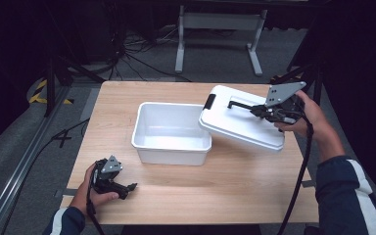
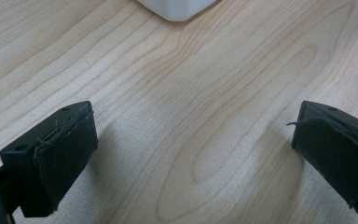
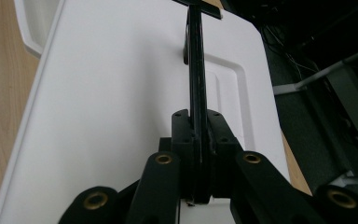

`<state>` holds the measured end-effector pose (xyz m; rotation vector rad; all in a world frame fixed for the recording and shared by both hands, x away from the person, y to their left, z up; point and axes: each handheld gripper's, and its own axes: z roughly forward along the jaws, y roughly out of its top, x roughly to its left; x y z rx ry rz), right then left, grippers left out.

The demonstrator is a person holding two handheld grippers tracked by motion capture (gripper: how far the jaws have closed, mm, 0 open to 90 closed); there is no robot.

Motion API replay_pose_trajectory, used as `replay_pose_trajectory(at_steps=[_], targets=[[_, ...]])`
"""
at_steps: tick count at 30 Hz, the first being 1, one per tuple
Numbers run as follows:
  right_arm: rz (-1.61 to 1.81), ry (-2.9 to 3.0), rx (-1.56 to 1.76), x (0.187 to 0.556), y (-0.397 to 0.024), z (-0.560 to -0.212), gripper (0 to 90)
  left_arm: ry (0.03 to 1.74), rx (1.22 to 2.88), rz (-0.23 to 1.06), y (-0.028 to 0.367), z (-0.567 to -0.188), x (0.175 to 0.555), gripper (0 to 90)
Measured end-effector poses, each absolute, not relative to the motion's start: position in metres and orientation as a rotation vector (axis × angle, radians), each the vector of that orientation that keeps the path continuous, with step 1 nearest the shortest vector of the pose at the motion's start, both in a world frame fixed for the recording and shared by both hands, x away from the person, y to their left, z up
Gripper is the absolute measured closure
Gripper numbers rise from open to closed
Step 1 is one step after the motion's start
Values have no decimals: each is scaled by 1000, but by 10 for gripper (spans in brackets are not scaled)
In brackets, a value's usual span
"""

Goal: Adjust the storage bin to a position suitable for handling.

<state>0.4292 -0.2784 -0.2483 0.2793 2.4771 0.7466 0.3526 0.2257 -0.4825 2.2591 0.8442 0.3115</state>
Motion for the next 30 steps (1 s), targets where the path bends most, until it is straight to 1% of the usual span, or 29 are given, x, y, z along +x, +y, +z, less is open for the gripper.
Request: replay_pose_trajectory(at_steps=[20, 30], targets=[[759, 2469, 430, 435, -322, -278, 843, 848, 2257, 313, 226, -483, 352, 6], [733, 2480, 499, 442, -330, -300, 844, 848, 2257, 313, 226, -483, 352, 5]])
